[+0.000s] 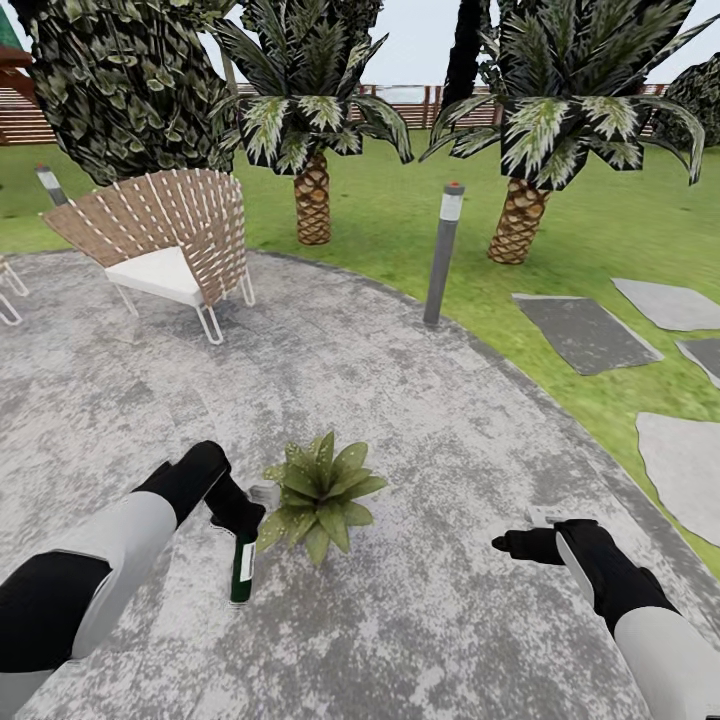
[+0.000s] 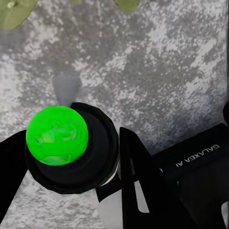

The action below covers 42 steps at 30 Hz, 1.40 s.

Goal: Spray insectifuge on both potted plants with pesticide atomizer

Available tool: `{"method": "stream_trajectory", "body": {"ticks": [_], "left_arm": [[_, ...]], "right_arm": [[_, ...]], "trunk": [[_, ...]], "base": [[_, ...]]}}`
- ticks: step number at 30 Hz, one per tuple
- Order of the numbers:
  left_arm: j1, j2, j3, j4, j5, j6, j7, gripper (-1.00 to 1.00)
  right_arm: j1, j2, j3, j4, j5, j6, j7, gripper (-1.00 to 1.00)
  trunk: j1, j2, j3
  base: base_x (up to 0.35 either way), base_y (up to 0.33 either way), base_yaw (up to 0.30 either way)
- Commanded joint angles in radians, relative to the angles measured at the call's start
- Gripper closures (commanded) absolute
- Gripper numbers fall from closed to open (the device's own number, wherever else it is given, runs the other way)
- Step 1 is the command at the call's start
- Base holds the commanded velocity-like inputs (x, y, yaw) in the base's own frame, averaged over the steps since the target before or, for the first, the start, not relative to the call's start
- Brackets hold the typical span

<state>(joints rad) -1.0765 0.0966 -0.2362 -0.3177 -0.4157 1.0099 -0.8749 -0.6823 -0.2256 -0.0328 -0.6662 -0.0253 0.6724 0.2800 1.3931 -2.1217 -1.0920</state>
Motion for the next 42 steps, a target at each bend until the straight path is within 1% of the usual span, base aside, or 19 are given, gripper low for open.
{"method": "stream_trajectory", "body": {"ticks": [1, 10, 25, 42], "left_arm": [[-0.004, -0.001, -0.002, -0.002, -0.012, 0.002, -0.010, 1.00], [-0.016, -0.002, -0.002, 0.002, -0.014, 0.003, -0.010, 1.00], [-0.004, -0.003, -0.007, 0.028, -0.017, 0.003, -0.009, 1.00], [-0.002, -0.004, -0.005, 0.028, -0.015, 0.002, -0.009, 1.00]], "right_arm": [[0.000, 0.000, -0.002, -0.001, -0.002, 0.006, 0.003, -1.00], [0.000, 0.000, -0.003, -0.003, -0.003, 0.006, 0.004, -1.00], [0.000, -0.003, -0.003, -0.003, -0.003, 0.006, 0.004, -1.00], [0.000, -0.004, -0.003, -0.001, -0.004, 0.006, 0.004, -1.00]], "trunk": [[0.000, 0.000, -0.001], [0.000, 0.000, 0.002], [0.000, 0.000, 0.003], [-0.065, 0.119, 0.056]], "base": [[0.000, 0.000, -0.078], [0.000, 0.000, -0.194], [0.000, 0.000, -0.006], [0.000, 0.000, 0.000]]}}
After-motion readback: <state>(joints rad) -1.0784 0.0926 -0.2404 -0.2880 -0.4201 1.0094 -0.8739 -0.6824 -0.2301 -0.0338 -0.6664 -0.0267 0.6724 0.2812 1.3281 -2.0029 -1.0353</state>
